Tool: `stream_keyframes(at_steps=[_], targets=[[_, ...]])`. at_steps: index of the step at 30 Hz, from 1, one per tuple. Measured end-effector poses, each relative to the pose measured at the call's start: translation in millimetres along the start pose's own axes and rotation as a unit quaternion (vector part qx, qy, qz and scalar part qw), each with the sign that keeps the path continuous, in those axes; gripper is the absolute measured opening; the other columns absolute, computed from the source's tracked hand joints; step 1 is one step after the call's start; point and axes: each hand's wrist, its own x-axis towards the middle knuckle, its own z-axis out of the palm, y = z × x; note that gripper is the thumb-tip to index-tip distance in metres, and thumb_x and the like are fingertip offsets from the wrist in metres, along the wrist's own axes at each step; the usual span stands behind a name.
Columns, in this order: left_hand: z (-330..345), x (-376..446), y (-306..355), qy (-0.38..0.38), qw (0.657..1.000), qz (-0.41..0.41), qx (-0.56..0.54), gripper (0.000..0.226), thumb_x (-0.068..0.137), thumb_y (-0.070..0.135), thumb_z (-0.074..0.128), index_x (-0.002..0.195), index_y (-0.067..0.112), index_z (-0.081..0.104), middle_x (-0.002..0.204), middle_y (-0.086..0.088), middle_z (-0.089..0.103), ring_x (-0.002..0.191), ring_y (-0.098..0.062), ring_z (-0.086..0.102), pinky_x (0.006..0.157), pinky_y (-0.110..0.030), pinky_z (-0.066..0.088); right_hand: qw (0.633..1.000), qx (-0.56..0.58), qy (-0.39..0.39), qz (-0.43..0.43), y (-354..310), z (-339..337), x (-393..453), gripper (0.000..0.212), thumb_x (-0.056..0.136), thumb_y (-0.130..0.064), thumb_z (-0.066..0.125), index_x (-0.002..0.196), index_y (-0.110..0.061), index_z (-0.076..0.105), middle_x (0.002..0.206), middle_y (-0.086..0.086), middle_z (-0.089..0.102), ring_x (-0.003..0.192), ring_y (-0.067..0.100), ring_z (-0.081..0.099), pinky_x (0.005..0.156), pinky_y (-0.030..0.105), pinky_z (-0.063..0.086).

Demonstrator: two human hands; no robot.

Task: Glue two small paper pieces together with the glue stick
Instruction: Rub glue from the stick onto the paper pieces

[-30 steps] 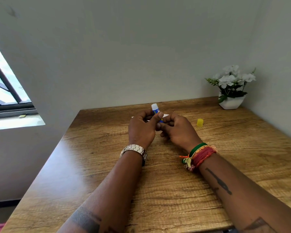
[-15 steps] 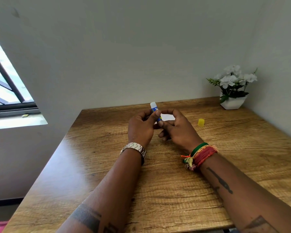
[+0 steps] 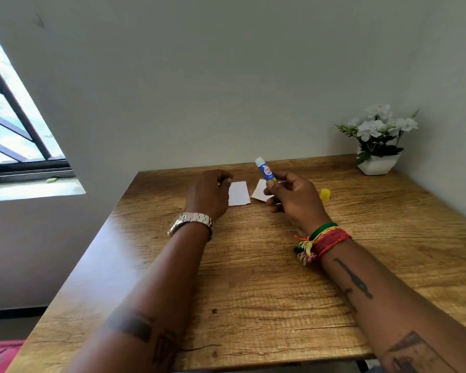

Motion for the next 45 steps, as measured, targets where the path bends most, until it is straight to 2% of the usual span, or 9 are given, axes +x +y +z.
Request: stream_keyframes(at_steps=[3,6,15,18,23,28,33,38,45], targets=[[3,5,-16,-0.079,0.994,0.006,0.081,0.026,0.098,0.036,0.059,0.120,0.030,0.072,0.130,0.003,0.068,0.117,-0.020,0.061,0.095,-0.036,0.049,1.000,-0.001,0.008,0.001,1,1,2,0.024,0.099,-0.018,0.064,0.123,-0.019,0.067,0.099,0.015,0.072,0.071,0.016,0.065,0.060,0.029,0.058],[13,0,-21,-0.133,0.983,0.033,0.121,0.034,0.099,0.037,0.056,0.132,0.030,0.064,0.143,0.001,0.058,0.129,-0.022,0.053,0.106,-0.041,0.044,1.000,0.009,0.016,0.017,2,2,4,0.017,0.098,-0.019,0.065,0.114,-0.023,0.069,0.098,0.013,0.073,0.071,0.015,0.067,0.059,0.027,0.059],[-2,-13,-18,-0.138,0.983,0.051,0.109,0.014,0.094,0.040,0.064,0.103,0.034,0.073,0.115,0.004,0.064,0.108,-0.021,0.058,0.089,-0.039,0.050,0.994,0.087,0.027,0.060,2,3,8,0.012,0.091,-0.014,0.071,0.101,-0.020,0.075,0.084,0.005,0.071,0.067,0.013,0.066,0.057,0.028,0.056],[-7,-21,-20,-0.163,0.975,0.077,0.126,0.019,0.090,0.047,0.066,0.109,0.041,0.068,0.112,0.006,0.058,0.109,-0.021,0.054,0.094,-0.044,0.047,0.994,0.093,0.002,0.060,3,5,7,0.011,0.091,-0.011,0.070,0.101,-0.014,0.072,0.086,0.008,0.071,0.066,0.013,0.067,0.058,0.028,0.057],[-3,-28,-21,-0.244,0.952,0.106,0.154,0.047,0.101,0.048,0.047,0.147,0.040,0.045,0.160,0.006,0.031,0.146,-0.030,0.027,0.117,-0.052,0.027,0.993,0.103,-0.034,0.054,6,9,6,0.013,0.095,-0.022,0.064,0.099,-0.010,0.069,0.070,0.005,0.066,0.062,0.020,0.063,0.052,0.030,0.052],[-1,-27,-22,-0.314,0.932,0.105,0.149,0.057,0.106,0.044,0.035,0.159,0.028,0.022,0.168,0.007,0.015,0.155,-0.022,0.000,0.124,-0.051,0.004,0.999,0.011,-0.023,0.021,11,10,8,0.019,0.092,-0.025,0.059,0.102,-0.010,0.066,0.074,0.011,0.072,0.061,0.019,0.065,0.052,0.030,0.054],[-5,-26,-21,-0.332,0.929,0.096,0.134,0.058,0.106,0.046,0.036,0.159,0.030,0.020,0.168,0.009,0.012,0.155,-0.020,-0.001,0.124,-0.049,-0.001,0.994,-0.102,-0.022,0.016,13,7,18,0.024,0.086,-0.018,0.071,0.109,-0.013,0.067,0.095,0.020,0.073,0.066,0.017,0.065,0.068,0.042,0.061],[-7,-25,-20,-0.343,0.926,0.093,0.128,0.059,0.106,0.047,0.037,0.160,0.030,0.019,0.168,0.011,0.011,0.155,-0.020,-0.002,0.124,-0.048,-0.002,0.964,-0.259,-0.039,-0.036,10,11,29,0.020,0.089,-0.033,0.070,0.102,-0.018,0.067,0.080,0.008,0.073,0.058,0.010,0.065,0.060,0.034,0.061],[-9,-24,-18,-0.349,0.924,0.091,0.126,0.059,0.106,0.046,0.038,0.160,0.031,0.017,0.168,0.012,0.010,0.155,-0.018,-0.002,0.124,-0.047,-0.002,0.966,-0.252,-0.036,-0.042,13,6,40,0.007,0.090,-0.032,0.070,0.095,-0.029,0.066,0.083,0.009,0.073,0.062,0.011,0.066,0.059,0.029,0.060]])
